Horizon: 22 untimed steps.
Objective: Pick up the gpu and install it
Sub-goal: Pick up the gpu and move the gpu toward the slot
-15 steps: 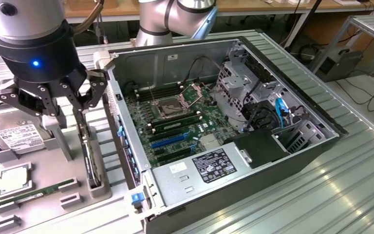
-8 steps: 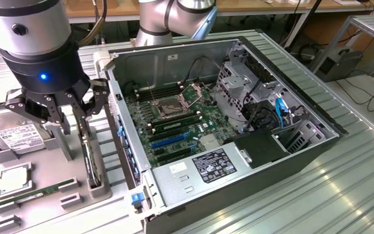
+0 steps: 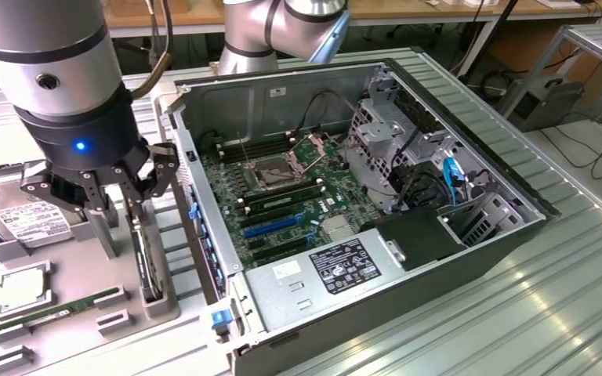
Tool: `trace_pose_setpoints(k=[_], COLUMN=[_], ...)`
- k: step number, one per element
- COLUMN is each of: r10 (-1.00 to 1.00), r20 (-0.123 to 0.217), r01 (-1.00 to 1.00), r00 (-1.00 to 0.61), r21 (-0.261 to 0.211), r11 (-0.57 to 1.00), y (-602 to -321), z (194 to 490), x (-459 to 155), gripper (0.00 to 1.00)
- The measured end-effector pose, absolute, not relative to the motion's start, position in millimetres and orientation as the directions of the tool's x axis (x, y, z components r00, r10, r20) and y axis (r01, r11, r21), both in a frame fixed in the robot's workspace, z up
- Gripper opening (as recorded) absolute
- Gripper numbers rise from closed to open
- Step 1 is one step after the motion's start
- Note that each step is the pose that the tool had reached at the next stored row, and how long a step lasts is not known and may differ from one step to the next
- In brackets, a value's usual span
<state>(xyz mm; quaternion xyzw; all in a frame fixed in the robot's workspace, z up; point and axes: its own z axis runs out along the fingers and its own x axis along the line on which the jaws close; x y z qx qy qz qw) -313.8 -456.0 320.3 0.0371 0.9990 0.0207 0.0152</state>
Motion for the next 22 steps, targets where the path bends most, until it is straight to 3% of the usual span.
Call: trace_pose_setpoints(k=[22], r10=[0.075], r20=[-0.029], r01=[0.073], r00=[-0.997], r21=[0.042], r11=[0.996], y=[-452.0], z=[265.5], x=[-313.8], gripper=[0.36])
